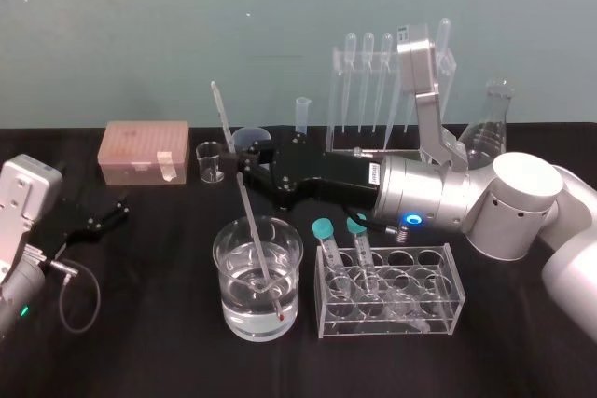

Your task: Hold the thermometer with one hand and immerse one end into the beaker, then reinsert it into the test tube rack.

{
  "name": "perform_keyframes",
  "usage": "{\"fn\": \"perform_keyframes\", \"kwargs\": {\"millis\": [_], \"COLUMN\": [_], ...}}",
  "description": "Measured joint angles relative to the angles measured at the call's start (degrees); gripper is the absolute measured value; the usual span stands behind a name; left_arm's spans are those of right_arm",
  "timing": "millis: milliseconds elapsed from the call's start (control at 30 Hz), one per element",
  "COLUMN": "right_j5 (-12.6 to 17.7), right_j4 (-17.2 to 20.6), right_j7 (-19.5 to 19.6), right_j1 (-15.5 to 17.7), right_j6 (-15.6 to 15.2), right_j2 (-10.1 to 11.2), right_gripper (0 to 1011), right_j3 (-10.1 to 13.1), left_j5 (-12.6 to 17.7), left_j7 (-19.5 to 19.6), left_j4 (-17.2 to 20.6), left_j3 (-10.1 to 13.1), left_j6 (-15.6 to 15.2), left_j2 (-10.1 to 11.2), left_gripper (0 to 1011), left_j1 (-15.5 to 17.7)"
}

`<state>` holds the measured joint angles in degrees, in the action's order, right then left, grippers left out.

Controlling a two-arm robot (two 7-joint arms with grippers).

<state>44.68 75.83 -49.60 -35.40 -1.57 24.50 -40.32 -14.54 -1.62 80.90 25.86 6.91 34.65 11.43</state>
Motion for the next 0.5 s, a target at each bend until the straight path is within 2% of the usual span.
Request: {"fn": "perform_keyframes", "kwargs": {"millis": [500], "right_j5": [0.07], "right_j4": [0.67], "right_j7": [0.17], "right_j1": [0.31], "right_j6": [0.01], "right_j2": [0.23], "right_gripper": [56], "right_j3": [0.1], "left_j5": [0.0], "left_j7": [0.0], "left_j4": [0.0], "left_j3": [0.0], "left_j6": [0.0], "left_j2": [0.0], "left_gripper": [1008], "left_j1": [0.0]}}
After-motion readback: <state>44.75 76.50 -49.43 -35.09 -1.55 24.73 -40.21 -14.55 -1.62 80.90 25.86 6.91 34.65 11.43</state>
